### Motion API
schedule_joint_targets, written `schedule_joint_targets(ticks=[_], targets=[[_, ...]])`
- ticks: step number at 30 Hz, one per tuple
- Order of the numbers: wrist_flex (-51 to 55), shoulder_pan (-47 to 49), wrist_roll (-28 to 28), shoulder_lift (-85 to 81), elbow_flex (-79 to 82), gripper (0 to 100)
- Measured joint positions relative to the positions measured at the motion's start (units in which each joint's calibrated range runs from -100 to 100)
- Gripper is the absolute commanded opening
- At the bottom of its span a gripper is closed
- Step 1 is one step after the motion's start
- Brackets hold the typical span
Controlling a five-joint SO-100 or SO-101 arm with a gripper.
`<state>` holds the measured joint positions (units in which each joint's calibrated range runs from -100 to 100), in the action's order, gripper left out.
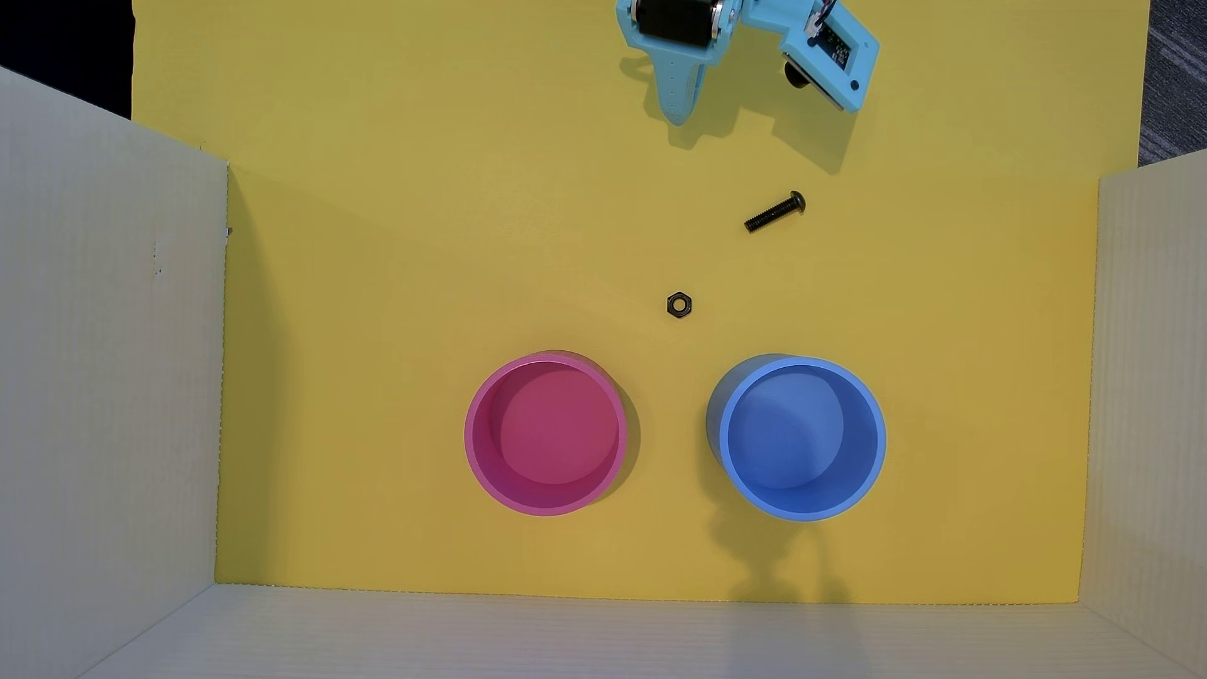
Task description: Pick up the bolt and place it in the pink box
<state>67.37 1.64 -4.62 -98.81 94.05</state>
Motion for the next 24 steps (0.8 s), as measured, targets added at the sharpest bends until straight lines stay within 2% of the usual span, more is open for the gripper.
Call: schedule_joint_targets(ticks=[4,24], targets=[[0.0,4.2,0.2,0.1,0.5,1],[-1.2,5.8,0.4,0.0,0.5,1]])
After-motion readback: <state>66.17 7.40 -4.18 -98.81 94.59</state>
